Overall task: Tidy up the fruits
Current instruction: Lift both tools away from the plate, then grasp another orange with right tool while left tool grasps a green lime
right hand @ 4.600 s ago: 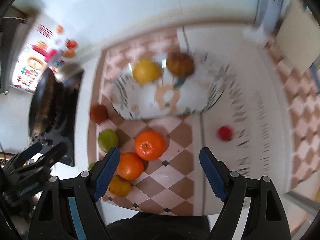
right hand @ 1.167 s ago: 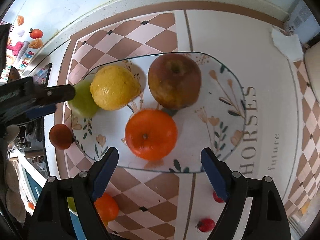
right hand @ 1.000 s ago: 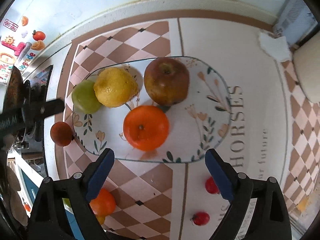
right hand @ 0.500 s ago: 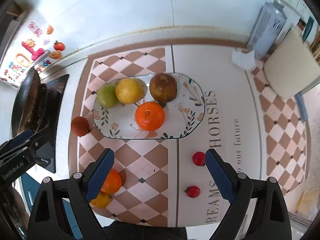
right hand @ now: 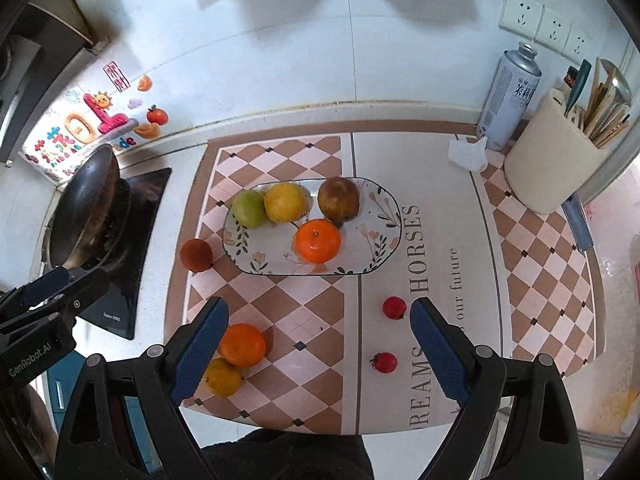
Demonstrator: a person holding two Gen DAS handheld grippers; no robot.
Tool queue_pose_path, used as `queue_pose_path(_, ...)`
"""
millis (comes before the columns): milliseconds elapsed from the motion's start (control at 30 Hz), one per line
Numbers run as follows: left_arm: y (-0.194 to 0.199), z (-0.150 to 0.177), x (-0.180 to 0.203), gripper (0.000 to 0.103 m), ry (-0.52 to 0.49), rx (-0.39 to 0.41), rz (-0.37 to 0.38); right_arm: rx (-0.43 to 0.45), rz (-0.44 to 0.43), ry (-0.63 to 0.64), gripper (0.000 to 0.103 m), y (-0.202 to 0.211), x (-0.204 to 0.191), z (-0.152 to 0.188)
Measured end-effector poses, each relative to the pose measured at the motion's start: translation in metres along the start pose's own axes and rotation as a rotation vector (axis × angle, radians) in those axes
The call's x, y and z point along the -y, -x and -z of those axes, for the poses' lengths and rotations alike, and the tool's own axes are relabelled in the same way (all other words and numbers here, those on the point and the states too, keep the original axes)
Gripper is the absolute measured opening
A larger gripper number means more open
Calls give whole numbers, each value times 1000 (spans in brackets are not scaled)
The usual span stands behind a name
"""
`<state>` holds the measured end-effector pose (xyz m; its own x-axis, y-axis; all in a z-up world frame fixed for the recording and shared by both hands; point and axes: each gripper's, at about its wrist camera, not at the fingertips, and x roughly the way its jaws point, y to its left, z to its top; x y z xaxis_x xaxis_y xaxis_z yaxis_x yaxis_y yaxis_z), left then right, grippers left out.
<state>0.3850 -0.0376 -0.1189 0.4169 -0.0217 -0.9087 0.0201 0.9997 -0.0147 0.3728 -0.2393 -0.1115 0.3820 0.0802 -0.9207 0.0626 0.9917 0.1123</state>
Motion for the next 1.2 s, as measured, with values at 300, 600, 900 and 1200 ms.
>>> queue_pose_path(300,11,5,-1,74,11,32,2,42,0,-8,94,21,-3,3)
queue_pose_path(600,-15,14,-30,95,63,-19,-42,-111,-148,2,94,-44,-21,19)
queue_pose_path(900,-94,58,-90,95,180,-254,-138,-410,-245,-9,91,-189,-63,53)
queue_pose_path(1200,-140,85,-98,95,232,-410,-109,-490,-177,121,69,-249,-103,77)
